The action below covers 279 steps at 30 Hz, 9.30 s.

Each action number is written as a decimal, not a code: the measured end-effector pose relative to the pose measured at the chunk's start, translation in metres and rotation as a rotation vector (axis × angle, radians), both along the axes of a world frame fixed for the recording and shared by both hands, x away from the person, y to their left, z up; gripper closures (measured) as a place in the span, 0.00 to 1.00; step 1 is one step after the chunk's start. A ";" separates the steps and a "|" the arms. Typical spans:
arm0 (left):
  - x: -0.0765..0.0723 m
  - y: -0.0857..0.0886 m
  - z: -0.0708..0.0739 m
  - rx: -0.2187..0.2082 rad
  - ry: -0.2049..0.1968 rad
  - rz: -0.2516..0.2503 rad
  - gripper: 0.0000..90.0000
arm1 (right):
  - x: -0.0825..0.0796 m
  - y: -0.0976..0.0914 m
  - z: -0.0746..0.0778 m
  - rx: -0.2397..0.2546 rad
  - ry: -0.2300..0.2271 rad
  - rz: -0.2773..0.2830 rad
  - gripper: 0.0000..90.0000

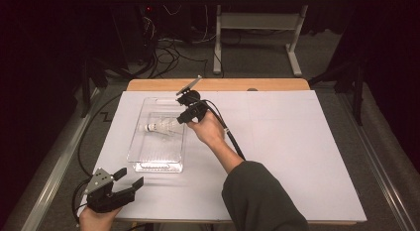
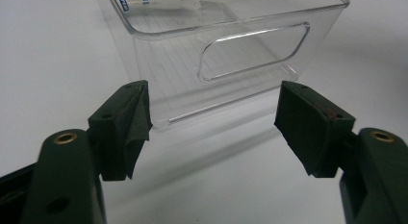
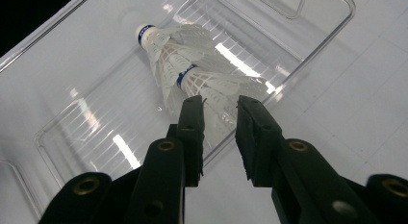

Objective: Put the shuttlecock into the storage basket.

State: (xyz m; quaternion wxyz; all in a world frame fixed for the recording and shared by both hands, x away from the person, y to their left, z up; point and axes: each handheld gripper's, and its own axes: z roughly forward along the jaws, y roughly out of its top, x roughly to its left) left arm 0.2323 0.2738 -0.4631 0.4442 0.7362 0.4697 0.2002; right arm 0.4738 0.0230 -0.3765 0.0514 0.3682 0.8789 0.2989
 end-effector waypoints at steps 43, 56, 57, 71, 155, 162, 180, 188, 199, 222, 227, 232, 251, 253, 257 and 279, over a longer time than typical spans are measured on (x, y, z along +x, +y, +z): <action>0.001 0.001 -0.001 0.001 0.005 0.013 0.33 | -0.017 -0.075 -0.004 0.107 -0.091 -0.056 0.62; 0.000 0.001 -0.001 0.001 0.006 0.016 0.33 | -0.021 -0.095 -0.008 0.119 -0.102 -0.079 0.60; 0.000 0.001 -0.001 0.000 0.006 0.016 0.33 | -0.021 -0.096 -0.008 0.123 -0.101 -0.079 0.60; 0.000 0.001 -0.002 0.002 0.008 0.018 0.33 | -0.029 -0.127 -0.012 0.141 -0.116 -0.119 0.59; 0.003 0.001 -0.002 -0.003 0.016 0.022 0.32 | -0.062 -0.204 -0.035 0.186 -0.130 -0.217 0.58; 0.003 0.001 -0.002 -0.002 0.016 0.022 0.32 | -0.066 -0.210 -0.036 0.189 -0.130 -0.222 0.58; 0.003 0.000 -0.002 -0.002 0.017 0.023 0.32 | -0.074 -0.225 -0.038 0.194 -0.135 -0.244 0.58; 0.004 0.000 -0.002 -0.002 0.017 0.023 0.32 | -0.076 -0.231 -0.040 0.198 -0.133 -0.254 0.58; 0.004 0.000 -0.003 -0.002 0.019 0.022 0.32 | -0.082 -0.238 -0.042 0.206 -0.133 -0.258 0.58; 0.004 0.000 -0.002 -0.005 0.018 0.024 0.32 | -0.092 -0.252 -0.045 0.219 -0.130 -0.273 0.58; 0.004 0.000 -0.002 -0.008 0.017 0.022 0.32 | -0.095 -0.255 -0.046 0.220 -0.130 -0.276 0.57; 0.004 0.000 -0.002 -0.008 0.015 0.021 0.32 | -0.098 -0.259 -0.049 0.220 -0.134 -0.280 0.57; 0.004 -0.001 -0.002 -0.007 0.019 0.019 0.32 | -0.109 -0.272 -0.052 0.216 -0.154 -0.292 0.54; 0.004 -0.001 -0.002 -0.007 0.019 0.019 0.33 | -0.110 -0.272 -0.052 0.214 -0.152 -0.292 0.53; 0.005 -0.001 -0.002 -0.008 0.020 0.019 0.33 | -0.112 -0.275 -0.052 0.217 -0.159 -0.299 0.53; 0.005 -0.002 -0.002 -0.009 0.017 0.019 0.32 | -0.125 -0.287 -0.054 0.217 -0.175 -0.314 0.49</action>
